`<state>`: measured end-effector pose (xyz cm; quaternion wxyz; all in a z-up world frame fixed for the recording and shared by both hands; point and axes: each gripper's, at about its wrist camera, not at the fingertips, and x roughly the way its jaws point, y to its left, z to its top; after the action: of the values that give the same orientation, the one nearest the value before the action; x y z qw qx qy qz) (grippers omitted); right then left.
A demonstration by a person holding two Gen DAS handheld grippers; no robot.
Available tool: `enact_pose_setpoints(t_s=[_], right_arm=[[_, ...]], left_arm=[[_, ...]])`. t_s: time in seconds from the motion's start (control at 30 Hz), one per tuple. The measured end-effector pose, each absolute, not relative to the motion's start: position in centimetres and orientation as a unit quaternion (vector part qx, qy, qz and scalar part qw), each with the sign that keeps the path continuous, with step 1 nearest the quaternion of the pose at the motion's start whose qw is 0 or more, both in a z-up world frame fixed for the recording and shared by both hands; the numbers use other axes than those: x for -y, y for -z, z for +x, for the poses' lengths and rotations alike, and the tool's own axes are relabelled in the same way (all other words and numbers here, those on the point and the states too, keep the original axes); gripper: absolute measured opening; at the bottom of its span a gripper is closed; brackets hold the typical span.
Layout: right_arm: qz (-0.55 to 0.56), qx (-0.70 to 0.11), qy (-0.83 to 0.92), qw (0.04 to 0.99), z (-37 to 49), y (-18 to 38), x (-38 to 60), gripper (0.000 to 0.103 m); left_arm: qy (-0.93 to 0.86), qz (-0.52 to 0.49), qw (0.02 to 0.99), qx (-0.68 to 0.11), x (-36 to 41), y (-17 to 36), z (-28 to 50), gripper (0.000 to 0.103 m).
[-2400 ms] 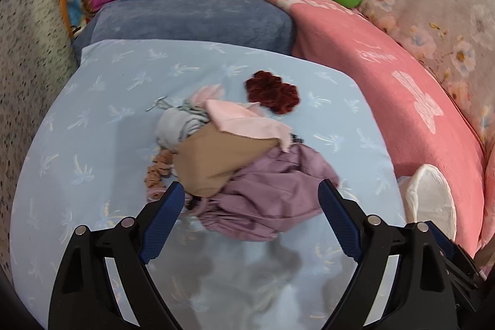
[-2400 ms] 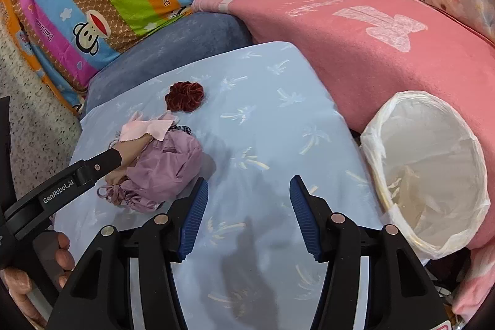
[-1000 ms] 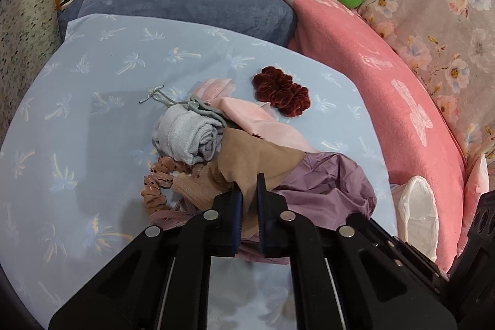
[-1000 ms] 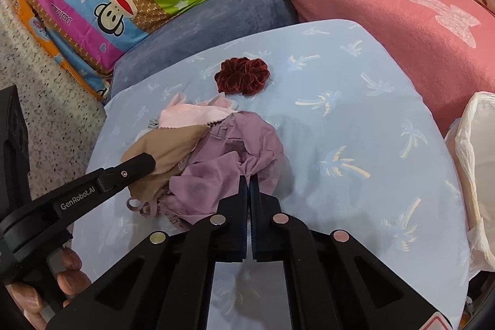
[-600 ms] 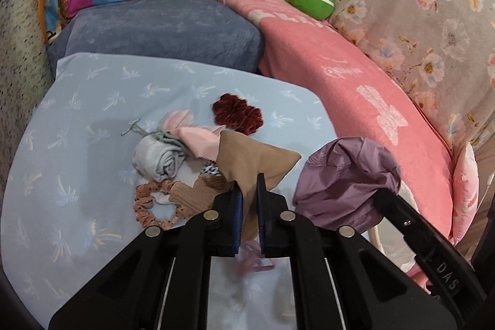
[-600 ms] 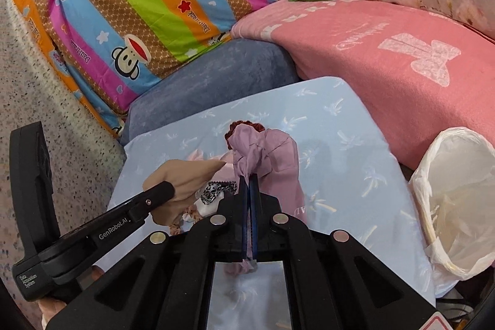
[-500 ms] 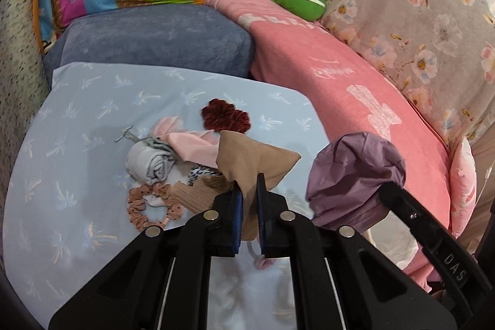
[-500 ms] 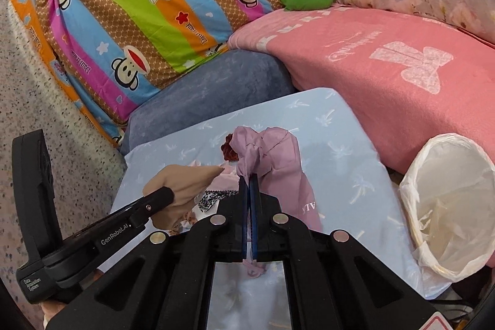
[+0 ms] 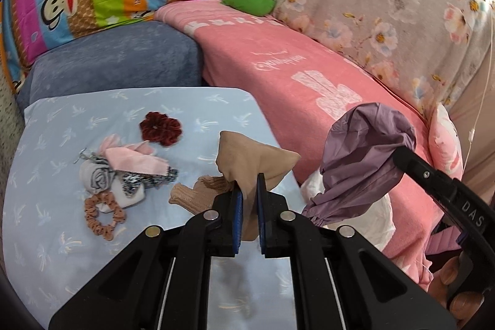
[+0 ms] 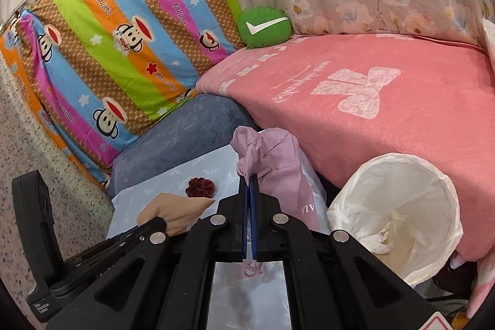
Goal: Collect trash
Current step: 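Carry the tan and purple cloths in both grippers over the white bin, then open both grippers to drop the cloths into the bin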
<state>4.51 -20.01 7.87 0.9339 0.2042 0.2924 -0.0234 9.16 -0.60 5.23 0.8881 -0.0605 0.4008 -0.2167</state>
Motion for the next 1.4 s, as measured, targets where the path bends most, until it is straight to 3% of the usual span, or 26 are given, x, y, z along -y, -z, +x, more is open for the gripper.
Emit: enact_pose_setpoints(t_s=[0.8,0.97,1.03,1.1,1.17,1.4], right_arm=[[0.248,-0.279,0.122,0.920,0.4,-5.6,32.9,0.002],[0.250,-0.277,0.131,0.918,0.1,-5.2,33.7,0.008],[0.250,-0.277,0.132,0.918,-0.1,-5.1,33.8,0.009],[0.250,-0.278,0.133,0.918,-0.2,-5.0,33.9,0.009],[0.252,-0.280,0.133,0.917,-0.2,-4.8,34.0,0.009],[0.256,-0.290,0.130,0.913,-0.2,-4.0,33.8,0.014]], left_arm=[[0.316,0.030,0.853,-0.414,14.9,-4.7,7.2,0.010],[0.328,0.035,0.849,-0.412,16.3,-4.6,7.0,0.010],[0.330,0.036,0.849,-0.411,16.7,-4.6,6.9,0.015],[0.327,0.034,0.850,-0.411,16.8,-4.5,6.9,0.032],[0.322,0.030,0.853,-0.410,16.8,-4.5,6.9,0.043],[0.310,0.022,0.856,-0.414,16.4,-4.2,7.2,0.046]])
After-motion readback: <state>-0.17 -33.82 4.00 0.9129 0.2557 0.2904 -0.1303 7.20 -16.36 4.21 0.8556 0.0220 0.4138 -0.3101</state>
